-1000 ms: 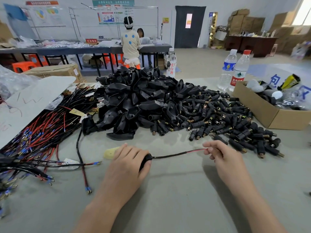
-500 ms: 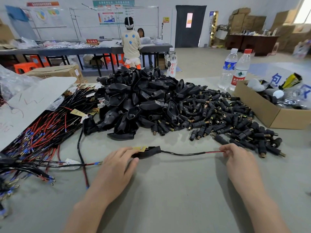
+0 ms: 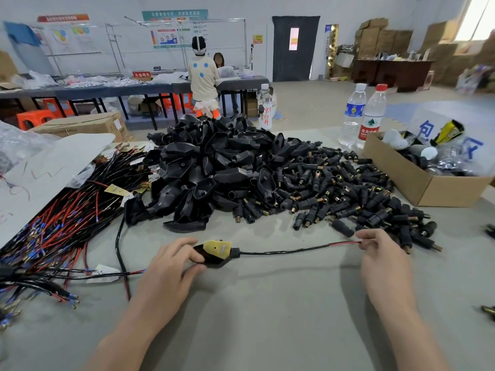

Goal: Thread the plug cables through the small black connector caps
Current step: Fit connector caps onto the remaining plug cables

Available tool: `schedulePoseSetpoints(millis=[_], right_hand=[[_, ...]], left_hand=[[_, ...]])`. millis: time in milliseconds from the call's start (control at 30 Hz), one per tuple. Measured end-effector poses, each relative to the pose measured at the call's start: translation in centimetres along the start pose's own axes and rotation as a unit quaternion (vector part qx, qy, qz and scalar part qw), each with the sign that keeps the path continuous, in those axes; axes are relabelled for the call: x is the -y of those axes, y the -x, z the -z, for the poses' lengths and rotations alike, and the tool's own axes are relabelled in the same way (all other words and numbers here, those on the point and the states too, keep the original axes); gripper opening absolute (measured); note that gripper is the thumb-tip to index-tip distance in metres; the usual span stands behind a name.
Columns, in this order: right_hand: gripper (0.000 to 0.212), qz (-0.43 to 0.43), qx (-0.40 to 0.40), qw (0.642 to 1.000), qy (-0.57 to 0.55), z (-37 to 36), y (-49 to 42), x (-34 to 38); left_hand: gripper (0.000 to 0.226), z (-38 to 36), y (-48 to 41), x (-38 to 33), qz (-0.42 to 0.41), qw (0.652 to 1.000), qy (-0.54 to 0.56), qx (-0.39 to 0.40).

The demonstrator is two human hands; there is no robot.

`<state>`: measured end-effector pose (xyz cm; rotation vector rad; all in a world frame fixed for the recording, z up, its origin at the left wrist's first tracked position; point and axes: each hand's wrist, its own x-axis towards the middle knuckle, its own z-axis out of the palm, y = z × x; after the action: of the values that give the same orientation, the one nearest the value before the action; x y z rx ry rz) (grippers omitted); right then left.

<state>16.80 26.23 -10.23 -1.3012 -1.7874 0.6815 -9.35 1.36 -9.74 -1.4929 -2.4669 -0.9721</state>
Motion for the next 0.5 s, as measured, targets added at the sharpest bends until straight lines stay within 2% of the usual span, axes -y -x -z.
schedulePoseSetpoints(millis=[133,233,300,367,433,500], right_hand=[[0.026,-0.018,0.046,0.99,-0.129,-0.4,0.1,1.2],[0.025,0.0,0.094,0.969,-0.23,-0.6,0.5,3.0],[0.025,0.018,0.138,0.943,-0.302,-0.6,1.1,4.6],[0.024,0.031,0.183,0.918,-0.35,-0.4,1.6,5.8],[0.024,0.045,0.224,0.902,-0.367,-0.1,2.1,6.4],[0.023,0.059,0.259,0.893,-0.365,0.0,2.5,6.5]], left_hand=[[0.023,1.2,0.7,0.2,0.048,0.998,-0.038,0.001],[0.023,1.1,-0.1,-2.3,0.001,0.996,-0.051,-0.066],[0.03,0.1,-1.4,-5.9,-0.059,0.996,0.001,-0.073],[0.039,-1.8,-2.4,-9.5,-0.097,0.992,0.072,-0.04],[0.036,-4.1,-3.1,-11.7,-0.122,0.986,0.11,-0.006],[0.028,-6.0,-3.3,-12.4,-0.111,0.98,0.161,0.022]])
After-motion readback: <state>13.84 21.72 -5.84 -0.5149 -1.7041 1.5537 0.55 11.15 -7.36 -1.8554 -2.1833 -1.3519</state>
